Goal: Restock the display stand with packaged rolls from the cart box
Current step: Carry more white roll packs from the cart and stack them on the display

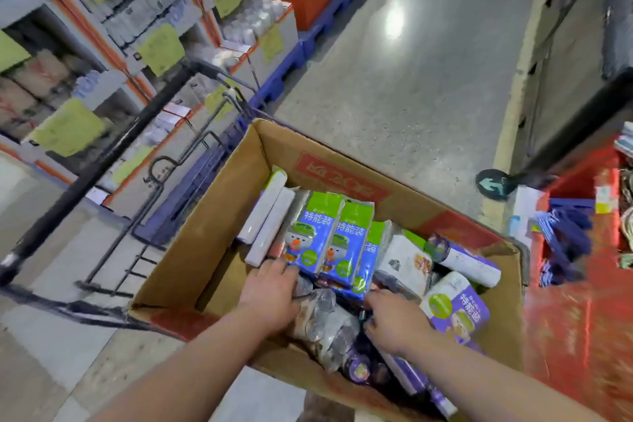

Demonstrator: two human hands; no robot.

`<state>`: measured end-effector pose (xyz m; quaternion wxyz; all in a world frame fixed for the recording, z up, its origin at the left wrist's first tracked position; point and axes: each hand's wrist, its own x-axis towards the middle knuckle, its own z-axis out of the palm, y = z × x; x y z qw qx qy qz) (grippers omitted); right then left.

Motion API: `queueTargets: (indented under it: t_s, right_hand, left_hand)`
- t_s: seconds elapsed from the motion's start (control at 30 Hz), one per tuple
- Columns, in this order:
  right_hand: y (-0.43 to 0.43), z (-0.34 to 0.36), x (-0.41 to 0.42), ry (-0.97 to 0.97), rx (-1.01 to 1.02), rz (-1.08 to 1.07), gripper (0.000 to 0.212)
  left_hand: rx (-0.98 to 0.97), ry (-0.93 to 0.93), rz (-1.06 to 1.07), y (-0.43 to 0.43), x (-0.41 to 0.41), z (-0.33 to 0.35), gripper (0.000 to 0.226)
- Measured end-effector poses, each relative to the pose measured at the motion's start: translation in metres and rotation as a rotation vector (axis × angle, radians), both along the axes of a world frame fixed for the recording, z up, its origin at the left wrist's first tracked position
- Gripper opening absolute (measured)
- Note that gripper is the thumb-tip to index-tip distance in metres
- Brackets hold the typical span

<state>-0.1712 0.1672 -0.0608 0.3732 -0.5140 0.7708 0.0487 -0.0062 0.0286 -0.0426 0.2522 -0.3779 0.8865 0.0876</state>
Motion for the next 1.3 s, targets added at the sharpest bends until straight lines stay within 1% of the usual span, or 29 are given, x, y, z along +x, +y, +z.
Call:
queueTargets:
  t_s: [0.1, 0.17, 0.27, 0.33, 0.43, 0.53, 0.6, 0.67, 0.77, 0.87, 0.97, 1.03, 1.07, 1.17, 1.3]
  right_hand:
    - [-0.011, -0.013, 0.015, -0.055, 0.042, -0.098, 0.033]
    - [-0.018, -0.023, 0.024, -0.098, 0.089, -0.165, 0.033]
    - [-0.026, -0.035, 0.035, -0.14, 0.175, -0.267, 0.039]
    - [-0.029, -0.04, 0.04, -0.155, 0.228, -0.333, 0.043]
    - [-0.032, -0.047, 0.044, -0.167, 0.254, -0.415, 0.047]
    - [-0.035, -0.05, 0.045, -0.185, 0.278, -0.451, 0.052]
    - [-0.037, -0.049, 0.046, -0.182, 0.296, -0.461, 0.054]
    - [-0.039, -0.049, 0.051, -0.189, 0.3, -0.492, 0.05]
    - [-0.038, -0.047, 0.054, -0.21, 0.303, -0.561, 0.034]
    - [-0.034, -0.04, 0.054, -0.232, 0.265, -0.629, 0.031]
    - [-0.029, -0.031, 0.051, -0.213, 0.212, -0.687, 0.033]
    - [-0.023, -0.025, 0.048, -0.192, 0.183, -0.702, 0.024]
    - [-0.019, -0.022, 0.046, -0.181, 0.177, -0.711, 0.025]
    - [-0.007, -0.008, 0.041, -0.151, 0.128, -0.752, 0.026]
    - [0.019, 0.014, 0.03, -0.179, -0.004, -0.876, 0.034]
  left_hand:
    - [0.029, -0.022, -0.106, -0.02, -0.005, -0.016, 0.043]
    - [0.036, -0.012, -0.142, -0.029, -0.008, -0.025, 0.049]
    - [0.034, 0.047, -0.179, -0.038, -0.011, -0.031, 0.049]
    - [0.007, 0.034, -0.199, -0.043, -0.01, -0.031, 0.047]
    - [-0.016, 0.035, -0.222, -0.048, -0.007, -0.031, 0.043]
    - [-0.057, -0.064, -0.32, -0.052, -0.004, -0.032, 0.039]
    - [-0.071, -0.099, -0.378, -0.053, -0.003, -0.032, 0.041]
    - [-0.071, -0.127, -0.431, -0.055, -0.001, -0.032, 0.043]
    - [-0.096, -0.214, -0.533, -0.053, 0.002, -0.031, 0.044]
    - [-0.141, -0.266, -0.601, -0.051, 0.004, -0.033, 0.038]
    - [-0.135, -0.256, -0.568, -0.052, 0.001, -0.032, 0.04]
    - [-0.073, -0.207, -0.473, -0.05, -0.002, -0.026, 0.046]
    - [-0.03, -0.173, -0.414, -0.049, -0.003, -0.023, 0.047]
    - [0.151, -0.012, -0.206, -0.048, -0.006, -0.013, 0.043]
    - [0.32, 0.185, -0.051, -0.035, -0.022, 0.003, 0.045]
